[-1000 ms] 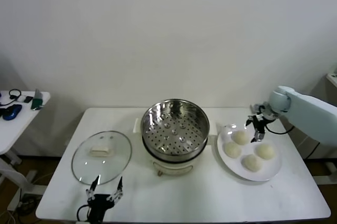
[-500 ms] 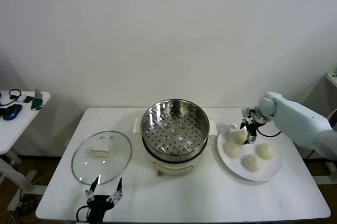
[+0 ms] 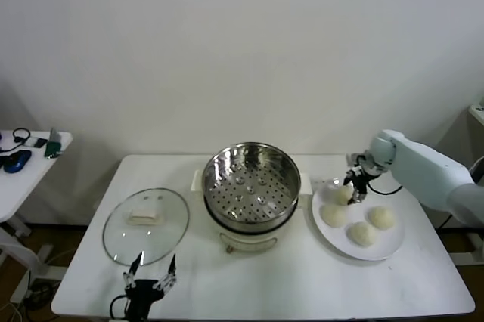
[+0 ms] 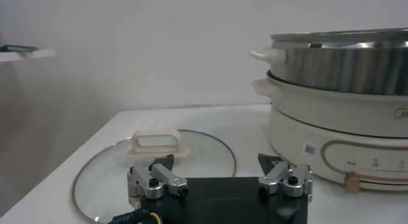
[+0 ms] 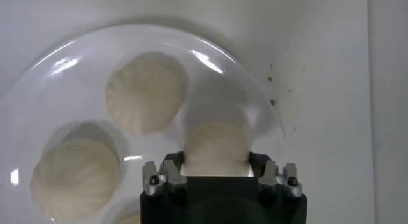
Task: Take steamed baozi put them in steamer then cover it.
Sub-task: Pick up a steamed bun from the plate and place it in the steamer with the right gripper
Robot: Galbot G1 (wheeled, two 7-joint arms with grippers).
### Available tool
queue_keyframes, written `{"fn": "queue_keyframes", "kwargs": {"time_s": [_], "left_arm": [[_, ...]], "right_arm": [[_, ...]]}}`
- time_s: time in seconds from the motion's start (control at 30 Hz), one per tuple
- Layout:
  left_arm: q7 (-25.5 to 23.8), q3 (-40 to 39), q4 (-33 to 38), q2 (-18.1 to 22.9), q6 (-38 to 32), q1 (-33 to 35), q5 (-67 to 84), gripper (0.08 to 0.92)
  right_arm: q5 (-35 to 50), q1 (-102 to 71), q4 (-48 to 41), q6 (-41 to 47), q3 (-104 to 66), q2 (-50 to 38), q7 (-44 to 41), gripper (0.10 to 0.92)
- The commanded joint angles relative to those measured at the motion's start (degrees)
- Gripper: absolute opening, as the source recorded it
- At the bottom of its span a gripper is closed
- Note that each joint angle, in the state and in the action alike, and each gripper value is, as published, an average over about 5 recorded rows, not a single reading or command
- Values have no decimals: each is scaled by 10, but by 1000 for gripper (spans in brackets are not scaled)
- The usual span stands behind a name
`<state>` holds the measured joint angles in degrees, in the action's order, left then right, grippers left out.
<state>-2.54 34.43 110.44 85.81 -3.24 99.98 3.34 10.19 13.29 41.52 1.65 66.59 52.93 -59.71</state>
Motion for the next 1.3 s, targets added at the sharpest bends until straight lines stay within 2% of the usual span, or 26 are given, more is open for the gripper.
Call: {"fn": "queue_keyframes", "kwargs": {"time_s": [0.03, 0.23, 0.4, 0.5, 0.67, 0.8, 0.97, 1.3], "left_arm": [[0, 0, 4, 1, -1, 2, 0, 823], [0, 0, 12, 0, 1, 3, -1, 823], [0, -1, 15, 0, 3, 3, -6, 823], [0, -2, 16, -1, 4, 5, -9, 823], [0, -1, 18, -4, 3, 6, -9, 823], [0, 2, 18, -5, 3, 4, -8, 823], [-1, 8, 22, -7, 3, 4, -8, 823], [0, 12, 20, -6, 0, 5, -5, 823]], "right_arm": [[67, 157, 100, -21, 124, -25, -16, 679], [121, 373, 233, -85, 227, -22, -36, 679], [155, 456, 322, -122, 239, 12, -41, 679], [144, 462, 373, -148, 240, 41, -39, 679], [65, 422, 423, -184, 247, 108, -27, 678], [11, 363, 390, -204, 240, 169, -10, 676], [-70, 281, 280, -248, 218, 233, 11, 678], [-194, 158, 83, -309, 174, 288, 49, 678]]}}
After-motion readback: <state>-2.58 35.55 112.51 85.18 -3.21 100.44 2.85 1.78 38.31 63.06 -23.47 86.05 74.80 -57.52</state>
